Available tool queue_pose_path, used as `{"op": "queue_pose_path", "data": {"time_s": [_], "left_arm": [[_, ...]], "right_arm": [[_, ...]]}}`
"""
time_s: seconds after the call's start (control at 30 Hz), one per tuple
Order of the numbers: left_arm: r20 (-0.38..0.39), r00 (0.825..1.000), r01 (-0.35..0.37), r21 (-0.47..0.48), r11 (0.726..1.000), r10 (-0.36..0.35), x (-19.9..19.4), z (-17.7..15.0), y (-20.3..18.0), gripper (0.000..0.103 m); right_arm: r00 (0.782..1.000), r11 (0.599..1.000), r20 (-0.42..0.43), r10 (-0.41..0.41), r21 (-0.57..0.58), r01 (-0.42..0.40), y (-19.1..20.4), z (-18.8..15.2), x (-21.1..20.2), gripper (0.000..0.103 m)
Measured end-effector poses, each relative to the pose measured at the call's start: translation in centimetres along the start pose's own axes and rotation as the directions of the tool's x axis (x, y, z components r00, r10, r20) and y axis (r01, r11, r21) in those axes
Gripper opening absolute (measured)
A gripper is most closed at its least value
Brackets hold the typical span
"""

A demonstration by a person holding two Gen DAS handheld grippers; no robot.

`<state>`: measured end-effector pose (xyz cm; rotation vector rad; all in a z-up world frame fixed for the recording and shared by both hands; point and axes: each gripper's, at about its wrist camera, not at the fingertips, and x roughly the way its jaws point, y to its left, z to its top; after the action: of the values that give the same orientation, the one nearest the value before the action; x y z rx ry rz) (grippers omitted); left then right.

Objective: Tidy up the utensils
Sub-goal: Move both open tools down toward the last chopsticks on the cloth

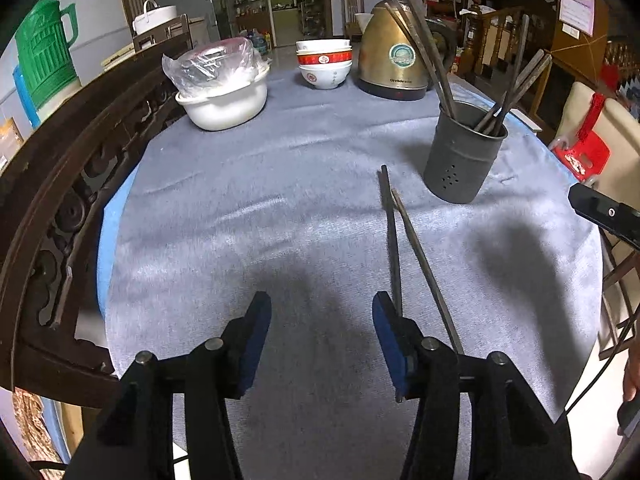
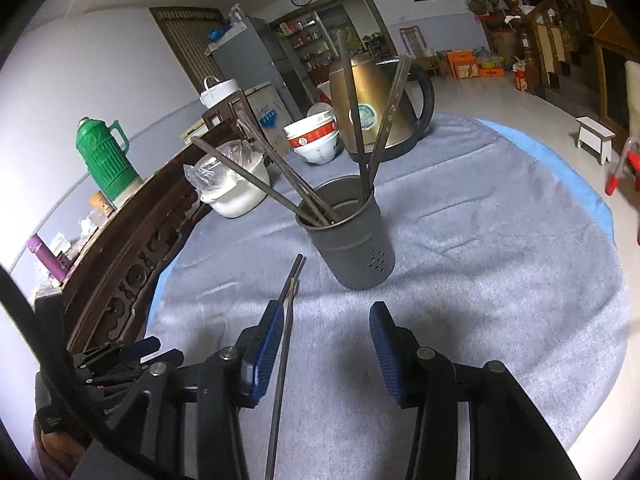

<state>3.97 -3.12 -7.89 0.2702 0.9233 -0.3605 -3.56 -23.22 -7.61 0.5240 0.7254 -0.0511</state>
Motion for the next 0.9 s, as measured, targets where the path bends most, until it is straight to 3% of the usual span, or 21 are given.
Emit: {"op": "queue_pose_path", "data": {"time_s": [0.23,0.9], "left_arm": [[-0.012,0.999,-0.042,0.033,0.999,0.042,0.3,-0.3,-0.8,0.054],[-0.014,0.999,-0.051,0.094,0.994,0.052,0.6,-0.7,-2.6,0.054]], "right_arm": [[1.0,1.0,-0.011,-0.001,0.009,0.001,0.1,-0.3,0.3,0.049],[0.999,1.0,-0.042,-0.012,0.005,0.013,0.2,-0.6,1.0,0.049]]}}
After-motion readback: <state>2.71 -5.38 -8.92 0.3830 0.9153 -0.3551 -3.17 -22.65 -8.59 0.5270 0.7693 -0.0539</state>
